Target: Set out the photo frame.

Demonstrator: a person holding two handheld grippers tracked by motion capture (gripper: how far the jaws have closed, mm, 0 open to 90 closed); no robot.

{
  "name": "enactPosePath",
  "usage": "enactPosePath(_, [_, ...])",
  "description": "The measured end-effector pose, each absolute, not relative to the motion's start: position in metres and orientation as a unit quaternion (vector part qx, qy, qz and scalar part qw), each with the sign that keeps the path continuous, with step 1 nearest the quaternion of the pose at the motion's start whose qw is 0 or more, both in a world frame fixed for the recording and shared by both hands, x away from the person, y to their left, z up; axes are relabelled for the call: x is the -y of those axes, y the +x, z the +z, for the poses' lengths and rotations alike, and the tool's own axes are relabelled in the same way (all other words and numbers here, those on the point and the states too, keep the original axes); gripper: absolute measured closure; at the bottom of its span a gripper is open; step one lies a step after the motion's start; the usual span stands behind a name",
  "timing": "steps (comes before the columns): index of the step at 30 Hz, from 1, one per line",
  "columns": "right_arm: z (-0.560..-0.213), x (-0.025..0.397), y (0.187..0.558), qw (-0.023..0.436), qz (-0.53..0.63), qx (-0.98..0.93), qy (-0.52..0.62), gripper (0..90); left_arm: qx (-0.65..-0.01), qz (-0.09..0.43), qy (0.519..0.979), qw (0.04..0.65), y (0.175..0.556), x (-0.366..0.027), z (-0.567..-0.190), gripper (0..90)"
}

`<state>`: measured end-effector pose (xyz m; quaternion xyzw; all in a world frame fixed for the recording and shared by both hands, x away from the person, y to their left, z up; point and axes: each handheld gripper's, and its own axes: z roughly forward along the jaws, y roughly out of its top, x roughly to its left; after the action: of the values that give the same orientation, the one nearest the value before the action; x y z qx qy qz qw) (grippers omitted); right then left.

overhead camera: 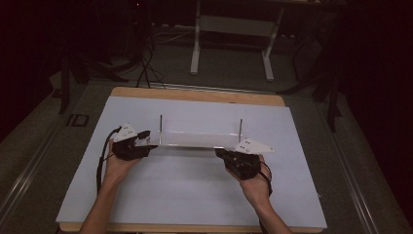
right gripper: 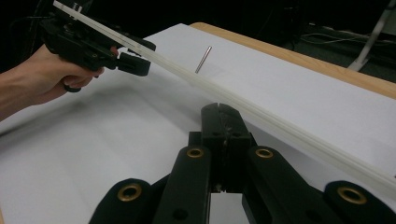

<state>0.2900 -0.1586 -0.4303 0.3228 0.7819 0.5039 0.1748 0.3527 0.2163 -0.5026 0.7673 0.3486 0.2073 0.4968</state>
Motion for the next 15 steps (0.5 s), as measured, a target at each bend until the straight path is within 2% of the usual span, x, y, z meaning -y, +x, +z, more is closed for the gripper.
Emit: enactPosePath(15, [-0.4238,0.1632,0.2975,0.18,0.505,-0.779,0.325,90.0,-0.319,0.206,0.765,0.521,0.362,-0.2093,-0.4998,41.1])
